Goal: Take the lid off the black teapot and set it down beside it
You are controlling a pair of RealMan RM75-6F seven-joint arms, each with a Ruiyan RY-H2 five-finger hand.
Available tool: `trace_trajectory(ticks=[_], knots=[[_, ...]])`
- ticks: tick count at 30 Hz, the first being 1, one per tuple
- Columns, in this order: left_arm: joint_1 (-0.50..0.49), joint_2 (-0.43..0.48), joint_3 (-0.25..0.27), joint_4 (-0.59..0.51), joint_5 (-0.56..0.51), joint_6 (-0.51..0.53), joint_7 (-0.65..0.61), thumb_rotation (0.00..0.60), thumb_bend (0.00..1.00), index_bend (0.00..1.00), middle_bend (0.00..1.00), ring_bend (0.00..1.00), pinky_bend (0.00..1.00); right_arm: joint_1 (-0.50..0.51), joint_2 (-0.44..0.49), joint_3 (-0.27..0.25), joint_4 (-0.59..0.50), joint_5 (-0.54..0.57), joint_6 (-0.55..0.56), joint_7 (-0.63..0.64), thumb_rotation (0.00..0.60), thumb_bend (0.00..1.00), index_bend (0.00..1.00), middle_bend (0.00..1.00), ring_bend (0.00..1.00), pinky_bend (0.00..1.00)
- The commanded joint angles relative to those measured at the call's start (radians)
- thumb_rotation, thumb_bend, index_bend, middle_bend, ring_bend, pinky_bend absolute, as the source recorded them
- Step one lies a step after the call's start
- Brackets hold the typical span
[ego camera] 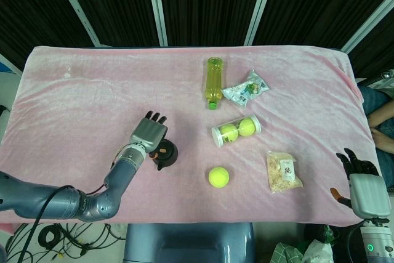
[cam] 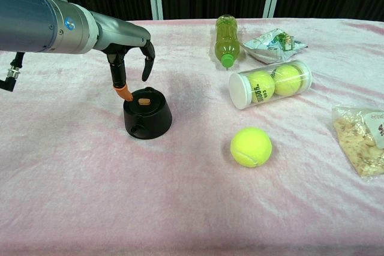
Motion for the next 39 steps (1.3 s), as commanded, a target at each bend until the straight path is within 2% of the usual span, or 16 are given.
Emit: trace_trajectory(ticks=[1,12,21,25,39], knots=[[0.001,0.002,0.002,-0.005,0.008,0.002,-0.005,0.600,0.16,0.42,0.09,0.00,0.00,0.000,0.000,0.000,0.000,0.000,-0.001,0.001,0.600,0.10,0.19,0.10,0.27,0.22],[0.014,-0.001,0.017,-0.022,0.057,0.018,-0.026,0.600,0.18,0.42,0.09,0.00,0.00,-0.003,0.003,-0.003,-0.001,-0.009,0.005,0.009,0.600,0.10,0.19,0.10,0.27,0.22],[0.030,-0.019,0.027,0.017,0.089,0.018,-0.050,0.600,0.18,0.44,0.09,0.00,0.00,-0.001,0.002,0.000,0.000,0.002,-0.001,0.010,0.600,0.10,0.19,0.10,0.27,0.22],[0.037,-0.028,0.035,0.023,0.107,0.019,-0.055,0.600,0.23,0.44,0.09,0.00,0.00,-0.002,0.006,-0.002,-0.002,-0.003,0.000,0.015,0.600,0.10,0.19,0.10,0.27,0.22],[0.046,-0.103,0.051,0.084,0.160,0.032,-0.047,0.600,0.24,0.48,0.09,0.00,0.00,-0.002,0.011,-0.003,-0.003,-0.006,-0.002,0.029,0.600,0.10,0.19,0.10,0.27,0.22]])
